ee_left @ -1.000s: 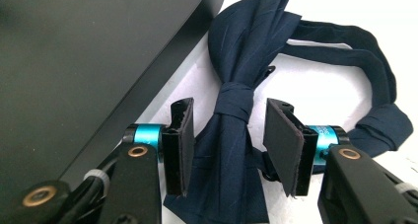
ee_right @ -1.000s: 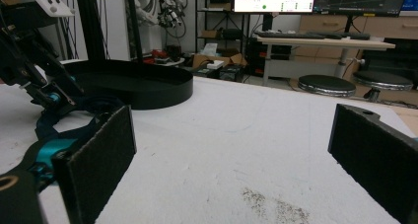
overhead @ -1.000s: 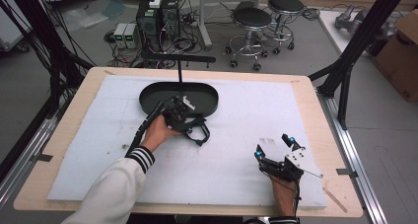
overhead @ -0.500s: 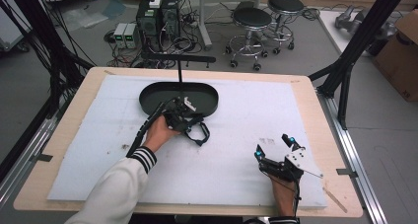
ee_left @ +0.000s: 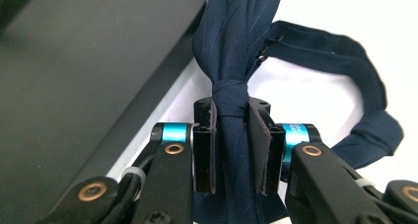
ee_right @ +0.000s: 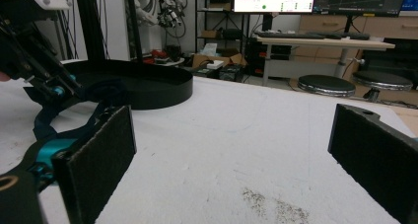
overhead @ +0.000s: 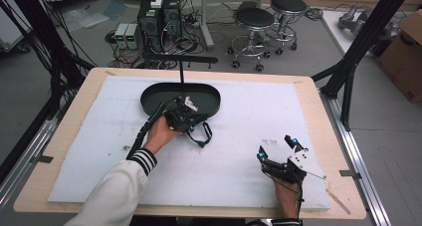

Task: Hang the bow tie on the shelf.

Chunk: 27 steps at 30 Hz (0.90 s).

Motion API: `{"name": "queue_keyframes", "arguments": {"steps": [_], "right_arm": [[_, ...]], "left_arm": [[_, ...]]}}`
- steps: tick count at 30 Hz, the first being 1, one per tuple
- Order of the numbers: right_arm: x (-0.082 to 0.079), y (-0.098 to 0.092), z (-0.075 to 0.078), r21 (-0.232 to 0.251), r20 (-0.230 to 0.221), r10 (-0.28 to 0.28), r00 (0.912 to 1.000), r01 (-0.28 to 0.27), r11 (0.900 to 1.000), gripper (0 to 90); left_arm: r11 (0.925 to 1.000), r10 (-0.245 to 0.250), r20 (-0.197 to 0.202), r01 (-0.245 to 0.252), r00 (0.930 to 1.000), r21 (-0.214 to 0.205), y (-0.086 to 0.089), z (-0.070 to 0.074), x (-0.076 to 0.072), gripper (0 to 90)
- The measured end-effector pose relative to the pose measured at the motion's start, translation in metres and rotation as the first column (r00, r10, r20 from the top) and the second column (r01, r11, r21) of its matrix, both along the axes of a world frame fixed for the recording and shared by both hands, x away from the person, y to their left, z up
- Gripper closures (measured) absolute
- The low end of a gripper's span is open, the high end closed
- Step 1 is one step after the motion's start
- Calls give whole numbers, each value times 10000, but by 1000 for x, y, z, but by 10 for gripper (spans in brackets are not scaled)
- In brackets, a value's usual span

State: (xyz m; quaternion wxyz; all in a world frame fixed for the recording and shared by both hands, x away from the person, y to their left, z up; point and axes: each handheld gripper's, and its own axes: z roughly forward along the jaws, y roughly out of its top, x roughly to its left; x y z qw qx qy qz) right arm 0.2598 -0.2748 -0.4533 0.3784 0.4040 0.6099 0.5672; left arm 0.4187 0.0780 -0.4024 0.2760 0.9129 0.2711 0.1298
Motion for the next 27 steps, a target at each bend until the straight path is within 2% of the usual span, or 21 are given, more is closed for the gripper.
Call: {"name": "queue_keyframes", "arguments": {"steps": [3, 4, 6, 8, 11, 13, 14, 15, 16, 18, 20, 25, 27], "right_arm": [[0, 0, 0, -45, 7, -1, 10000, 1, 10000, 32], [0, 0, 0, -34, 10, -8, 10000, 8, 10000, 32], [0, 0, 0, -72, 26, -3, 10000, 3, 10000, 31], [0, 0, 0, -84, 28, -7, 10000, 7, 10000, 32], [0, 0, 0, -49, 19, -1, 10000, 1, 10000, 31], [0, 0, 0, -54, 17, 4, 10000, -4, 10000, 32], [0, 0, 0, -30, 8, -10, 10000, 10, 10000, 32], [0, 0, 0, -81, 26, -7, 10000, 7, 10000, 32], [0, 0, 0, -81, 26, -7, 10000, 7, 10000, 32], [0, 0, 0, -79, 26, -7, 10000, 7, 10000, 32], [0, 0, 0, -70, 24, -4, 10000, 4, 10000, 32], [0, 0, 0, -82, 34, -17, 10000, 18, 10000, 32], [0, 0, 0, -95, 28, -15, 10000, 16, 10000, 32]], "left_arm": [[9996, -46, 524, 61, 9986, -287, 1, 8, -4, 744], [9996, -46, 524, 61, 9986, -287, 1, 8, -4, 744], [9976, 39, 814, 17, 9967, -696, 3, 13, -5, 744], [9963, 50, 929, 30, 9957, -858, 4, 15, -5, 744], [9892, 3, 1335, 193, 9910, -1456, 6, 21, -7, 744], [9829, -68, 1710, 381, 9852, -1803, 6, 25, -9, 744], [9793, -179, 1962, 568, 9804, -1945, 6, 27, -10, 744], [9708, -192, 2436, 763, 9697, -2272, 7, 30, -12, 744], [9708, -192, 2436, 763, 9697, -2272, 7, 30, -12, 743], [9566, 40, 2759, 767, 9612, -2812, 9, 33, -14, 744], [9353, 414, 2887, 645, 9565, -3480, 12, 37, -15, 745], [9129, 787, 3085, 558, 9480, -4045, 20, 45, -16, 746], [9072, 938, 3227, 526, 9419, -4175, 23, 48, -16, 746]]}}
